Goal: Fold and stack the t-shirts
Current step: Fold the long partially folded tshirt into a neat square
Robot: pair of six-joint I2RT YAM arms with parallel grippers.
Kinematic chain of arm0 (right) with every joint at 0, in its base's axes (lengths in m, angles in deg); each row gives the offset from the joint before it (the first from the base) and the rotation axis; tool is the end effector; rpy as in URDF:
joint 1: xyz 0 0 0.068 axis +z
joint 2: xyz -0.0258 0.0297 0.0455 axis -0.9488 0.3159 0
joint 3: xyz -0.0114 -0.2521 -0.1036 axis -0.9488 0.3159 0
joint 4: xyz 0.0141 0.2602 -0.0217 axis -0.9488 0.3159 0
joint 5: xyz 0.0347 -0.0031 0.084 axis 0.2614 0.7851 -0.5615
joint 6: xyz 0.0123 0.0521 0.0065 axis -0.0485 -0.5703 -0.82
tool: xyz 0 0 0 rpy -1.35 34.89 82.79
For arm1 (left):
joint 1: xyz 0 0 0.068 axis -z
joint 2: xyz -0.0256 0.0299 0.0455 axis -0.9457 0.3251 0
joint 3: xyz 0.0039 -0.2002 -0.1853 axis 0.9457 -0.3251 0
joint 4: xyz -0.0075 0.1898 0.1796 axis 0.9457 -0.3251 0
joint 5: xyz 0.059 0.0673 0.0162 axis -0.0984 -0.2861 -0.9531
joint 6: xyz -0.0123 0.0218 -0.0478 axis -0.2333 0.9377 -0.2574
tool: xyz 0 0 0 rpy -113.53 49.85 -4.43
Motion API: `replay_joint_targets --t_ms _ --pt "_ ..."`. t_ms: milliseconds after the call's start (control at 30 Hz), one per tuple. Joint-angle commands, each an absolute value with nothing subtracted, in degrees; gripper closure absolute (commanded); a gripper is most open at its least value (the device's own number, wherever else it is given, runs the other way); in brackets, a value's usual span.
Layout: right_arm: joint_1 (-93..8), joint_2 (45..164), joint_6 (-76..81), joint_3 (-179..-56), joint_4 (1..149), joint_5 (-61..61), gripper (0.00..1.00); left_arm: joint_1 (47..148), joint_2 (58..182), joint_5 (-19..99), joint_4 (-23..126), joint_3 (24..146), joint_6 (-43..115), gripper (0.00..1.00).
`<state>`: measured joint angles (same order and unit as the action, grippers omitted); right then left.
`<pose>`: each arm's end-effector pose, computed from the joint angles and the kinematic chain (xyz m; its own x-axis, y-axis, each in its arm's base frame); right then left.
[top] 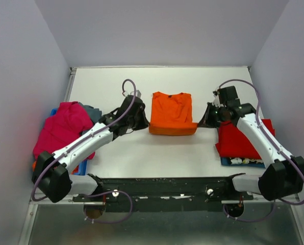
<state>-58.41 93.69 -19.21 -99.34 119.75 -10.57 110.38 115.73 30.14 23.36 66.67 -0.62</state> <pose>0.2324 0.0658 0.2739 -0.9077 0.2524 -0.3354 0.0631 0.8721 0.4853 0.2064 -0.1680 0.2721 -0.8145 -0.2900 -0.5025 0.0223 0.8499 -0.5265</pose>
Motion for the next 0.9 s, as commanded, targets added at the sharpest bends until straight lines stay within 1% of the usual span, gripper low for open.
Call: replay_joint_targets --t_ms 0,167,300,633,800,833,867 --pt "-59.10 102.18 -19.40 -112.09 118.39 -4.86 0.99 105.23 124.88 27.83 23.94 79.70 4.82 1.00" --pt "-60.42 114.67 -19.57 -123.70 119.45 -4.24 0.99 101.01 135.35 28.98 23.94 89.82 6.50 1.00" --pt "-62.17 123.28 -19.66 -130.47 120.06 -4.68 0.99 98.98 141.94 30.21 24.99 94.66 6.85 1.00" --pt "-64.46 140.60 -20.54 -147.69 121.82 -6.79 0.99 95.38 155.83 31.62 28.16 106.00 7.64 1.00" --pt "-65.95 150.09 -21.07 -157.27 122.61 -8.10 0.99 93.97 163.30 35.65 29.82 112.50 7.03 0.99" --pt "-66.31 152.02 -21.24 -159.21 122.35 -8.54 0.90 93.79 164.62 35.75 30.79 113.21 6.94 0.89" --pt "-66.57 153.35 -21.68 -160.53 121.65 -8.72 0.71 93.62 165.59 35.75 31.75 113.91 7.02 0.67"
